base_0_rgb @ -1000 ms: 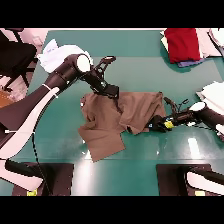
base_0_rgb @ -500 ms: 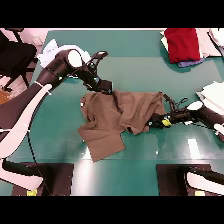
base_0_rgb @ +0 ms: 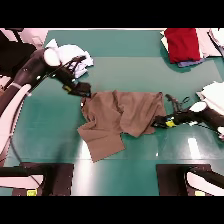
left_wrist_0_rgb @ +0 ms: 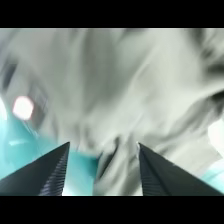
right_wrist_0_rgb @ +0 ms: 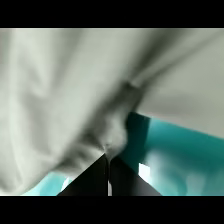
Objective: Fold the shirts.
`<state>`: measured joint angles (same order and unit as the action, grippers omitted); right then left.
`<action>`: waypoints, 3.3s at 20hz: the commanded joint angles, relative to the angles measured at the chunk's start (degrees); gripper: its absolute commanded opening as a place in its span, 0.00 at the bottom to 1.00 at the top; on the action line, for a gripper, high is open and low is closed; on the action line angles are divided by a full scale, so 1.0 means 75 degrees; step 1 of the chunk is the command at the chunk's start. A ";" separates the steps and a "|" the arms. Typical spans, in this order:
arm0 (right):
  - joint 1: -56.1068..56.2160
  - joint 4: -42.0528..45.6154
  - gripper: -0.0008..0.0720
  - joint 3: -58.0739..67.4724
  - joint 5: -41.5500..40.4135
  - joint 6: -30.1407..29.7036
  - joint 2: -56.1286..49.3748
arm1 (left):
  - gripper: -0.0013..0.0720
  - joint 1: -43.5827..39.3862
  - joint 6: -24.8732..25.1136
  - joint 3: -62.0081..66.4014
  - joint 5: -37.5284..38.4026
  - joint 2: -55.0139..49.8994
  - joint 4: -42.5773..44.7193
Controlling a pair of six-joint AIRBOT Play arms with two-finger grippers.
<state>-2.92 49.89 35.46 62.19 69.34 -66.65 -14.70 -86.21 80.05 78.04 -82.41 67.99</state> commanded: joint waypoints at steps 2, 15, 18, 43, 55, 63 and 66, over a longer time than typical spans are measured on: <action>-0.0868 0.0160 0.04 -0.0020 0.0635 0.0093 0.1303 | 0.67 0.0697 0.0163 -0.3331 -0.0679 0.1903 -0.1247; -0.0924 0.0160 0.04 -0.0901 0.0729 0.0000 0.1617 | 0.67 0.0694 0.0650 -0.6015 -0.2183 0.2640 -0.2906; -0.0924 0.0154 0.04 -0.0901 0.0702 0.0000 0.1617 | 0.67 0.0670 0.1148 -0.6306 -0.2908 0.2637 -0.3780; -0.3430 0.0087 0.04 0.6779 0.0554 0.1154 0.4884 | 0.05 0.0688 0.0090 0.4229 -0.1923 0.3389 -0.2020; -0.2850 0.2859 0.04 1.0829 0.2658 0.2567 0.3354 | 0.05 0.0688 -0.0580 0.5552 -0.0694 0.4406 0.1644; -0.1926 0.1169 0.04 0.8029 0.1973 0.1454 -0.1466 | 0.05 0.0688 0.0443 0.2256 -0.2101 0.0842 -0.2250; -0.1600 0.1174 0.04 0.8935 0.1440 0.1524 -0.3657 | 0.05 0.0688 0.0863 0.2261 -0.3861 -0.1052 -0.3016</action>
<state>-17.65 60.16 99.92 77.12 81.80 -80.16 -9.56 -83.79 99.22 60.45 -78.43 54.83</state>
